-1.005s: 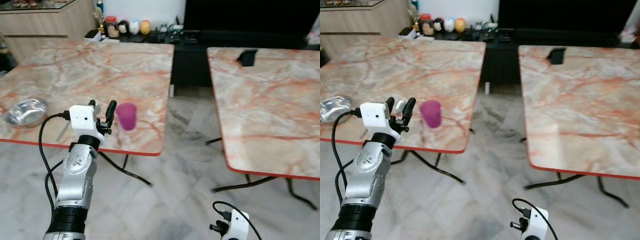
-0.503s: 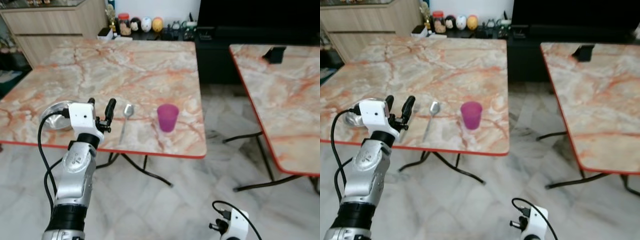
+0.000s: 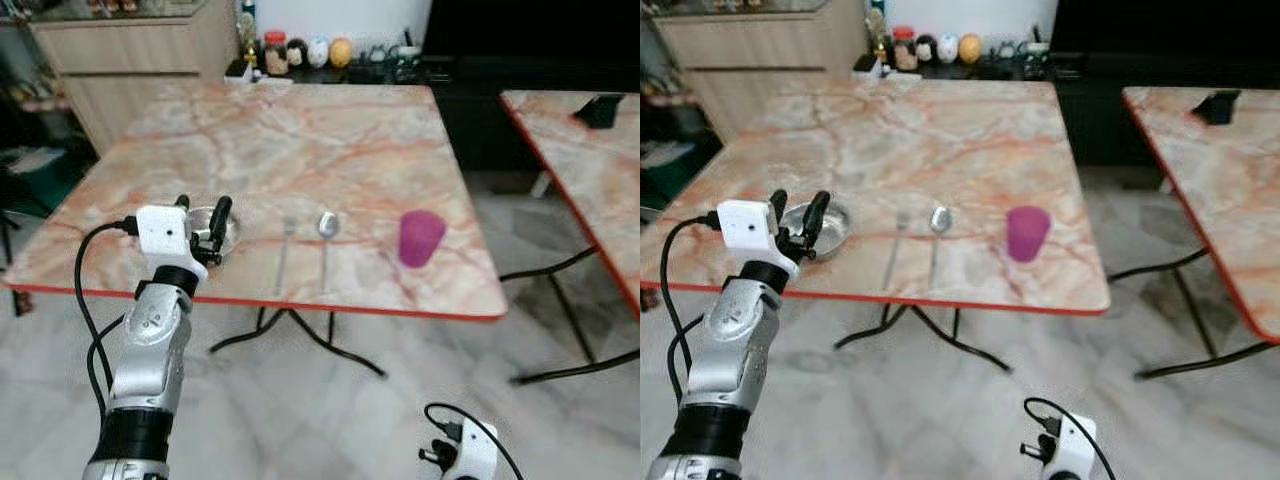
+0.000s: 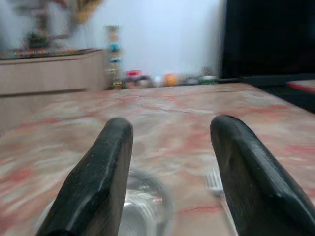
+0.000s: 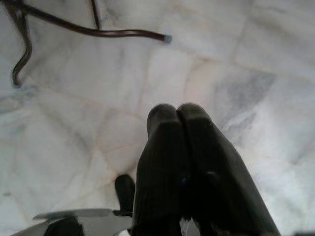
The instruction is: Setting the table
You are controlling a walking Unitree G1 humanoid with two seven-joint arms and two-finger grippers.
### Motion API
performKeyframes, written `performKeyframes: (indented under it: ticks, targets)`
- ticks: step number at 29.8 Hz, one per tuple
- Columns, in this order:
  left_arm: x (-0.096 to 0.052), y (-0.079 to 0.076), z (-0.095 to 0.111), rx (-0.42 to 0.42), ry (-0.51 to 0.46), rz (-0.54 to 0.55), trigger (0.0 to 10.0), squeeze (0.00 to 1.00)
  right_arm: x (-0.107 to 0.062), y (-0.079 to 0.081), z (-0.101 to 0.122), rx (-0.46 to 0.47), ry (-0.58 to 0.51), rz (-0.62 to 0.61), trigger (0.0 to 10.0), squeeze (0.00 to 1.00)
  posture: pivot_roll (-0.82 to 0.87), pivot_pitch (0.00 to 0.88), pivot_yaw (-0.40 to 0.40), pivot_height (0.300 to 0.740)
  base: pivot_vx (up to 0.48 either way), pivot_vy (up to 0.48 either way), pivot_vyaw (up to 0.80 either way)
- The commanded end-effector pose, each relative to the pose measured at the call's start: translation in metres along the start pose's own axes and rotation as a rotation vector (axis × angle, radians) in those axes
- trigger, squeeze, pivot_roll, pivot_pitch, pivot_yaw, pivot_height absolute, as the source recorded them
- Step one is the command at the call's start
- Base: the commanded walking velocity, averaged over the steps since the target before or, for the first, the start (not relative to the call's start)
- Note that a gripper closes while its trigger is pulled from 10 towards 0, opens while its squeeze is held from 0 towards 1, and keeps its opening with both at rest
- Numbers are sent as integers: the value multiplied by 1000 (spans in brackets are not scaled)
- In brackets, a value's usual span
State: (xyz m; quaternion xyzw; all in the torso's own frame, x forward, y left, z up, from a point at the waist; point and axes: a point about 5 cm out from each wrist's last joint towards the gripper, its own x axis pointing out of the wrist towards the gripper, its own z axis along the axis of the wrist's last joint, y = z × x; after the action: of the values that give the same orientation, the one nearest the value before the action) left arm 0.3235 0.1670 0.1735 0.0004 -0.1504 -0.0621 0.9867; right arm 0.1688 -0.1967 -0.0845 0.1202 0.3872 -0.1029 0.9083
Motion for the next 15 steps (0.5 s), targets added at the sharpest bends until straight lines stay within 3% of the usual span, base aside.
performKeyframes:
  ticks: [1, 10, 15]
  targets:
    - [1, 1, 2, 4, -6, -3, 10000, 0, -1, 1, -3, 7, 11, -1, 10000, 0, 42, 0, 9, 736, 0, 435, 0]
    - [1, 2, 2, 6, -7, -6, 10000, 0, -1, -1, -5, 6, 21, -4, 10000, 0, 42, 0, 10, 736, 0, 421, 0]
    - [1, 0, 1, 4, -3, -17, 10000, 0, -1, -2, -5, 8, 24, -7, 10000, 0, 44, 0, 7, 736, 0, 0, 0]
